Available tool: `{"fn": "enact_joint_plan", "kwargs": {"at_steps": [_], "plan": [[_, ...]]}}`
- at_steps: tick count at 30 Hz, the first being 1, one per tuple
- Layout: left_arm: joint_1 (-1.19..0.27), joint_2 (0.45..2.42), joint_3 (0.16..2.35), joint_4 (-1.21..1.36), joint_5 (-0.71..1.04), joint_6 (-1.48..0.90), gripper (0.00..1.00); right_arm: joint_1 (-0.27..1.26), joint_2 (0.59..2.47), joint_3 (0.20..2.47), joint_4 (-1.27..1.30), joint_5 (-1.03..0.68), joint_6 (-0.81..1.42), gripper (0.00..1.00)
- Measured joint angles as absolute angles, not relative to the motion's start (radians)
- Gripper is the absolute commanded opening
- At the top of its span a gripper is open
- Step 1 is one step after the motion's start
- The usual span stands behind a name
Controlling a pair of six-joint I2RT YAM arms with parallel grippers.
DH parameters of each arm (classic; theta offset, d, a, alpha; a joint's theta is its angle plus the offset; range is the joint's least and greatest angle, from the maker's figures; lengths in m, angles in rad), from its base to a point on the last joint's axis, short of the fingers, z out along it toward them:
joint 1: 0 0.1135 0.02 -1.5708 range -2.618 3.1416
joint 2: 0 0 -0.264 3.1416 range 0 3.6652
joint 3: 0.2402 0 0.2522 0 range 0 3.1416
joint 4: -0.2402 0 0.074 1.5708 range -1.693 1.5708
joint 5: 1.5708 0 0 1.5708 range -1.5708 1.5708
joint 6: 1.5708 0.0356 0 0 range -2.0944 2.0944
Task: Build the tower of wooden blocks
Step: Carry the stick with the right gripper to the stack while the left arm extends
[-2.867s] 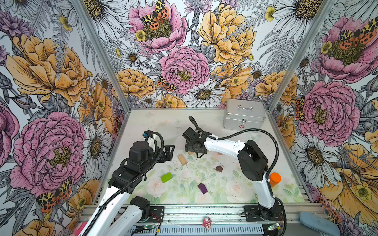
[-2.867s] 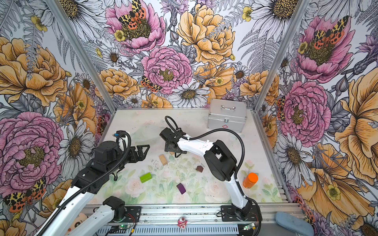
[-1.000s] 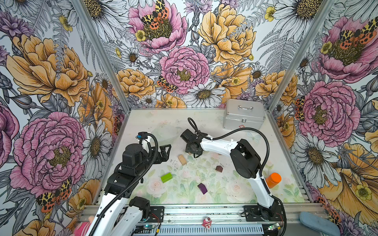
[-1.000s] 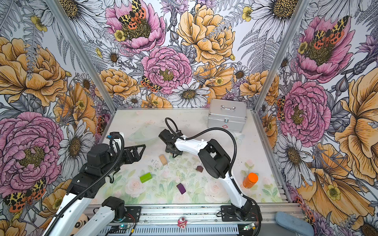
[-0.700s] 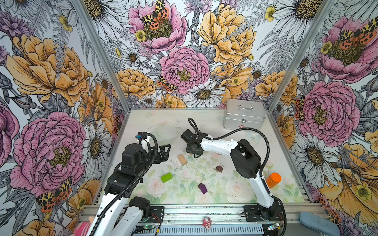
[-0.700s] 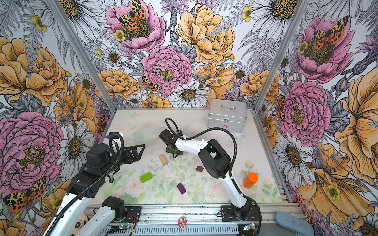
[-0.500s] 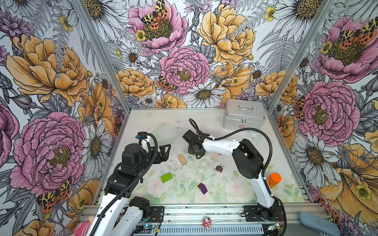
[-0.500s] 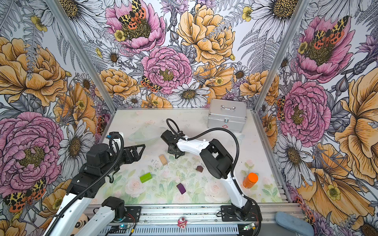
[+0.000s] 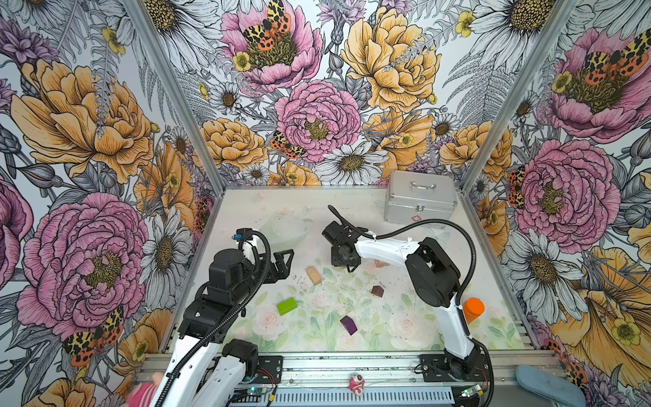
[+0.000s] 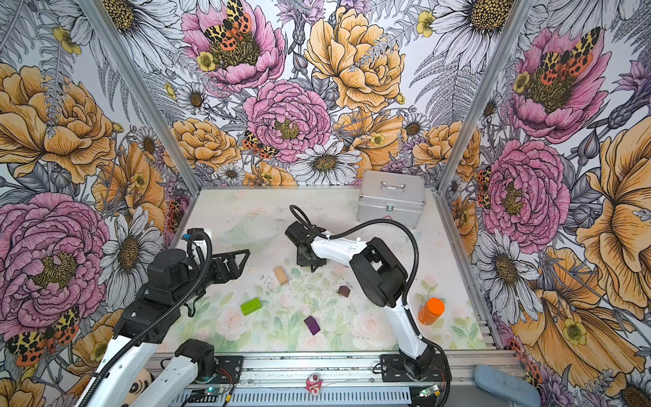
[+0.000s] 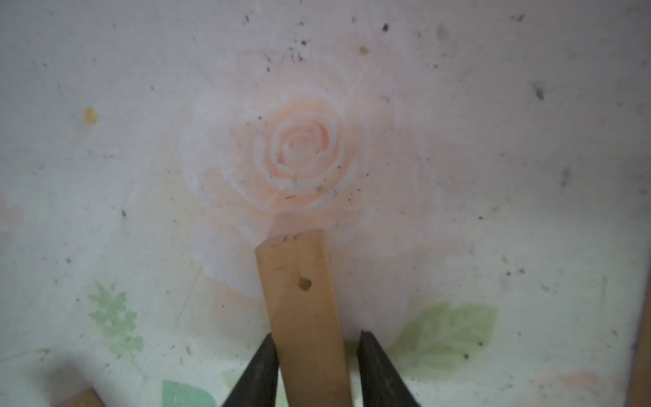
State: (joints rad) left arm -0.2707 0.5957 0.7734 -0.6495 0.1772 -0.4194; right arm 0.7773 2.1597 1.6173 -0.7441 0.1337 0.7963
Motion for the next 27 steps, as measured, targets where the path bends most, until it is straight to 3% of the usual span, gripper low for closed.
{"fn": "enact_joint_plan", "kwargs": {"at_steps": [5,18,27], "plan": [[-0.271,0.583,0.77,-0.649,0.178,-0.429,0.99,0.766,2.16,1.62,-0.749,0.117,0.759,0.27],[-0.285,0.598,0.762,-0.649,0.181,-0.476,0.99,0.751,2.158,1.62,-0.75,0.096,0.696,0.25],[-0.421,0.667,0.766,-0.643,0.115,-0.5,0.99,0.714,2.071,1.591,-0.752,0.07,0.656,0.25]]}}
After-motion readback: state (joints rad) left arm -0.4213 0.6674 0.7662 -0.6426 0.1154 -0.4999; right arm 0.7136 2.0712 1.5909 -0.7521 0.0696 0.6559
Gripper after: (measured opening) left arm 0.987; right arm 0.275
